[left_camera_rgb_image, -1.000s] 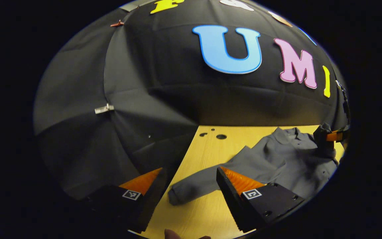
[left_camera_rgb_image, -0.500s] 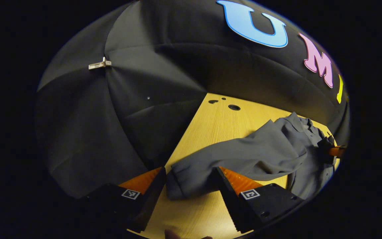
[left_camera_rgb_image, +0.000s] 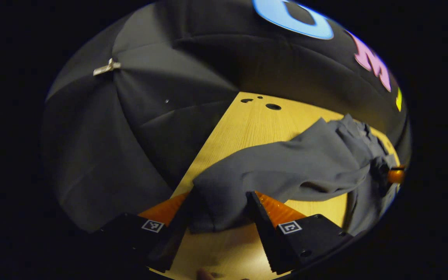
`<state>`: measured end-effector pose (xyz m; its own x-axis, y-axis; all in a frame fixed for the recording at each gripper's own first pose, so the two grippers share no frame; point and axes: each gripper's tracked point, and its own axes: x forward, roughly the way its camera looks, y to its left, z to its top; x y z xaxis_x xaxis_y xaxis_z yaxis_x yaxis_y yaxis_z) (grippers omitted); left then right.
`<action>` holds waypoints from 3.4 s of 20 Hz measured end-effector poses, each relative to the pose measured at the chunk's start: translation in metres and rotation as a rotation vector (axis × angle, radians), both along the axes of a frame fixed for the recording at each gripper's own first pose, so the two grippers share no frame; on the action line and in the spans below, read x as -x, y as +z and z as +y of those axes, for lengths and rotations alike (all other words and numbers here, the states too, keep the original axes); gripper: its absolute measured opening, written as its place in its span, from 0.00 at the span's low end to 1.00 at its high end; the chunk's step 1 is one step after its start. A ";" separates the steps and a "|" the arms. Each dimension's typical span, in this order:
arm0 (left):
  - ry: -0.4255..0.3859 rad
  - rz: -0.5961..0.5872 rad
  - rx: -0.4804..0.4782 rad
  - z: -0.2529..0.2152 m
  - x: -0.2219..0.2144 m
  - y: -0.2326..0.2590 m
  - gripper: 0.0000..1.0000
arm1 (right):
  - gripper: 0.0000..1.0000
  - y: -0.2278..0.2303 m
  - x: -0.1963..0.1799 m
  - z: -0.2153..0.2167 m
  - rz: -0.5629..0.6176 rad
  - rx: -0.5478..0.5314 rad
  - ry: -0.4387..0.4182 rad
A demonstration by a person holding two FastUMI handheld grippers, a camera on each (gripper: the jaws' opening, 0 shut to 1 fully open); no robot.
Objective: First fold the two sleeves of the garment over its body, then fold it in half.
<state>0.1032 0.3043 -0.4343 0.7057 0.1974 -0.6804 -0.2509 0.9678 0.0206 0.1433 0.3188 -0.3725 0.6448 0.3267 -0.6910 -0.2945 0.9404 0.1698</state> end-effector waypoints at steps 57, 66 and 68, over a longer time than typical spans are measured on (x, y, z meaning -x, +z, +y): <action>-0.642 -0.125 -0.008 -0.543 -0.050 0.073 0.11 | 0.94 0.003 0.101 -0.486 -0.027 0.013 -0.439; -0.705 -0.034 0.089 -0.578 -0.018 0.049 0.39 | 0.94 -0.010 0.109 -0.476 -0.012 -0.013 -0.404; -0.735 -0.017 0.160 -0.589 -0.006 0.052 0.46 | 0.95 -0.009 0.110 -0.471 -0.013 -0.026 -0.405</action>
<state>0.1095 -0.2851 -0.3819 0.6284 -0.4291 -0.6488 0.4624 0.8768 -0.1321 0.0329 -0.1523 -0.3817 0.7337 0.0614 -0.6767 0.0965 0.9764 0.1933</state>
